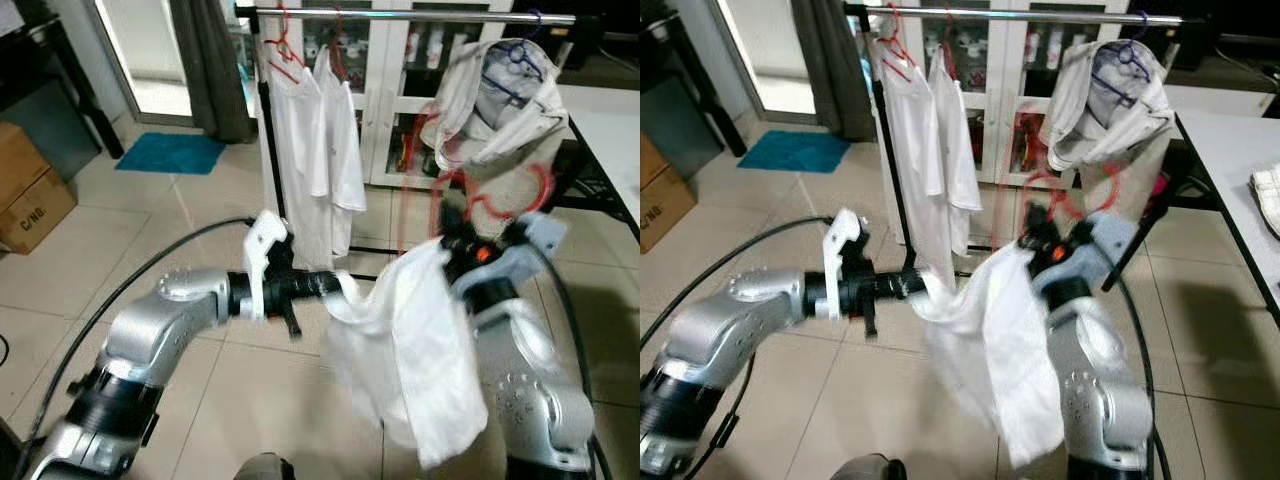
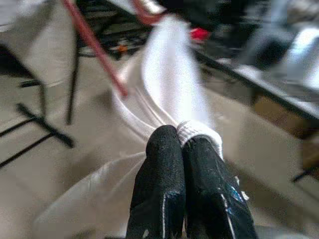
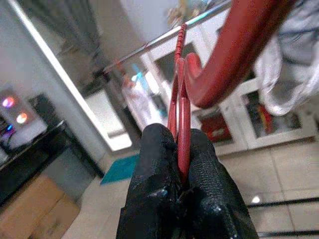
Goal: Hang hanger
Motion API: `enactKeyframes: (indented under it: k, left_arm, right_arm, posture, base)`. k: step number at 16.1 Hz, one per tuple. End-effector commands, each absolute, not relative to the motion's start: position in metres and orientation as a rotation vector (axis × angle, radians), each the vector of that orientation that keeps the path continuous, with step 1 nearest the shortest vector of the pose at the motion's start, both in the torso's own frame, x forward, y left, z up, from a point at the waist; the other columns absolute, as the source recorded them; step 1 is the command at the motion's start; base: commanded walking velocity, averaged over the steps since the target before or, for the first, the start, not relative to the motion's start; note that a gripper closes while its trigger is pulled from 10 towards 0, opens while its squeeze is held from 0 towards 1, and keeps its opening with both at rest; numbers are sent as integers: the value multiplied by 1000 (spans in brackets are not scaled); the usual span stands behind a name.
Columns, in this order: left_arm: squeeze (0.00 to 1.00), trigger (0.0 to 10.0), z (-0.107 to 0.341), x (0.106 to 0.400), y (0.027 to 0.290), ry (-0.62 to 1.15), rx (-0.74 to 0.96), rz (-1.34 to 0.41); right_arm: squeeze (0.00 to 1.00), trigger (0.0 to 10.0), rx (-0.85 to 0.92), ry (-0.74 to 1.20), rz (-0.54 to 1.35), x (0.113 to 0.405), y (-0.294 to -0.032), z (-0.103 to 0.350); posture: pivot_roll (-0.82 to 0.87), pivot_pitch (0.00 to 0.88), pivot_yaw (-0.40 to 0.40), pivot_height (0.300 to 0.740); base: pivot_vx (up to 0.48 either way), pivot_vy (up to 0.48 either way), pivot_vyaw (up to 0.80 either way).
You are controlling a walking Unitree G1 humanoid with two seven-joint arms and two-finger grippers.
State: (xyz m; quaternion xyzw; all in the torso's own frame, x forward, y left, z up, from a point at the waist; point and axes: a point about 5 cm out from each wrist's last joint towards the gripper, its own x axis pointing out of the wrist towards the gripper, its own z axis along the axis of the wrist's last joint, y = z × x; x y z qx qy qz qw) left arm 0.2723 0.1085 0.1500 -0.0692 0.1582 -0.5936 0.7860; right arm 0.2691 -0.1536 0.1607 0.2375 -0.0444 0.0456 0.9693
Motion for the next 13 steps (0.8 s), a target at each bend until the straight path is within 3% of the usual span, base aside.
enactKeyframes:
  k: [1, 3, 4, 5, 7, 9, 11, 13]
  left_arm:
    - [0, 0, 156, 265, 109, 350, -160, -1322]
    - [0, 0, 155, 262, 112, 380, -148, -1282]
    - [0, 0, 154, 267, 116, 381, -150, -1212]
    - [0, 0, 157, 262, 117, 380, -173, -1248]
    - [0, 0, 162, 243, 123, 424, -223, -1357]
    - [0, 0, 144, 236, 136, 554, -121, -1310]
    - [0, 0, 119, 243, 151, 638, -2, -1147]
    - [0, 0, 114, 243, 156, 657, 27, -1112]
  right_arm:
    - [0, 0, 537, -143, 39, 274, -160, 166]
    - [0, 0, 610, -198, 48, 282, -159, 175]
    - [0, 0, 495, -218, 85, 286, -155, 182]
    - [0, 0, 477, -246, 56, 288, -158, 184]
    - [0, 0, 692, -331, -111, 290, -183, 189]
    - [0, 0, 809, -375, -156, 292, -194, 194]
    - [0, 0, 960, -416, -49, 299, -189, 208]
    - [0, 0, 1024, -453, 56, 303, -180, 224]
  posture:
    - [38, 11, 39, 740]
    - [40, 11, 39, 740]
    - [40, 12, 37, 740]
    - [40, 12, 37, 740]
    - [43, 17, 37, 740]
    - [43, 17, 37, 740]
    - [45, 24, 32, 740]
    - [45, 30, 27, 740]
  base:
    - [0, 0, 0]
    - [0, 0, 0]
    - [0, 0, 0]
    - [0, 0, 0]
    - [0, 0, 0]
    - [0, 0, 0]
    - [0, 0, 0]
    - [0, 0, 0]
